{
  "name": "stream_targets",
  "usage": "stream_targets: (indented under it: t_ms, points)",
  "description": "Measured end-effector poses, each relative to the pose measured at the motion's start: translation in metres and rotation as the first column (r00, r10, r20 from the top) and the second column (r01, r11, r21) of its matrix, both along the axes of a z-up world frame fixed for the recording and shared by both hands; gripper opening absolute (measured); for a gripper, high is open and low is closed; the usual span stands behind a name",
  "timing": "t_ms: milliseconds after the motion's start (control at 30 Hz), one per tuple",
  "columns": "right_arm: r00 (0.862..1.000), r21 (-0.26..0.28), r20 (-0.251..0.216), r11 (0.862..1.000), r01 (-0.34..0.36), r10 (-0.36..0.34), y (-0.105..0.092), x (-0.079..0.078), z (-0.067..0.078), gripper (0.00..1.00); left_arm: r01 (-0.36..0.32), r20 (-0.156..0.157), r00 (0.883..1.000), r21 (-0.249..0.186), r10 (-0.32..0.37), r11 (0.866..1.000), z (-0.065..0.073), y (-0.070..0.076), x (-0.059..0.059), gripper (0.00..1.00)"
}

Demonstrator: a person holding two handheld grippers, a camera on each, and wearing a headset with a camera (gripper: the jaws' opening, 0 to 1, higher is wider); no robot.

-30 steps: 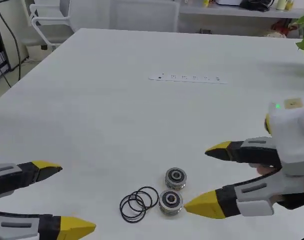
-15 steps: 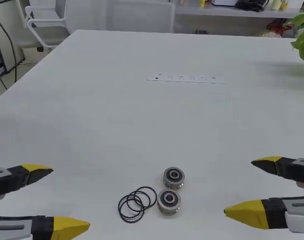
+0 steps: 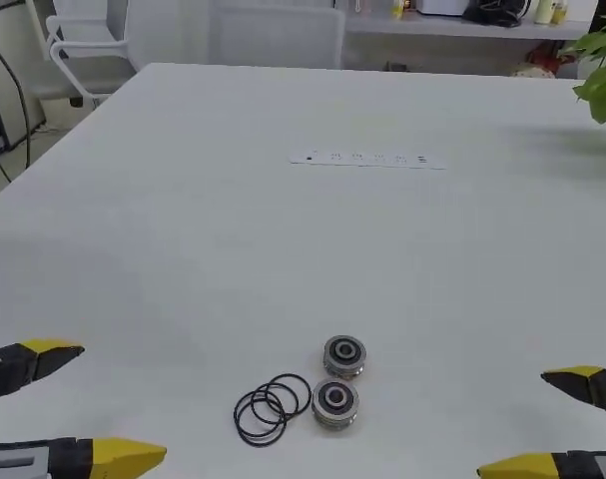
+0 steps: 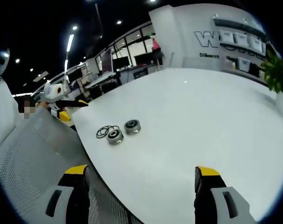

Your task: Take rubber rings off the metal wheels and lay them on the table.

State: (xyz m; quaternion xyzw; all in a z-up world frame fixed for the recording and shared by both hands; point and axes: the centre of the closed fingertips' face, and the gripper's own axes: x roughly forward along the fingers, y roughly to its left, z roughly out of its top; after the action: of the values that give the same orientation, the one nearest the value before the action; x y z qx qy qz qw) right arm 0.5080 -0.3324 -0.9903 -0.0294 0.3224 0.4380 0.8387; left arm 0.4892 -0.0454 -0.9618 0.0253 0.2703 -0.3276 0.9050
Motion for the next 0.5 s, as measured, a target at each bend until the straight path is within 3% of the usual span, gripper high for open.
stream_targets:
  t_ms: [500]
  points:
    - [1.000, -0.010, -0.004, 1.000, 0.008, -0.008, -0.0050, -0.0025, -0.0009, 0.93, -0.014, 0.005, 1.000, 0.000, 0.014, 1.000, 0.0011, 0.0049, -0.0019, 0.85]
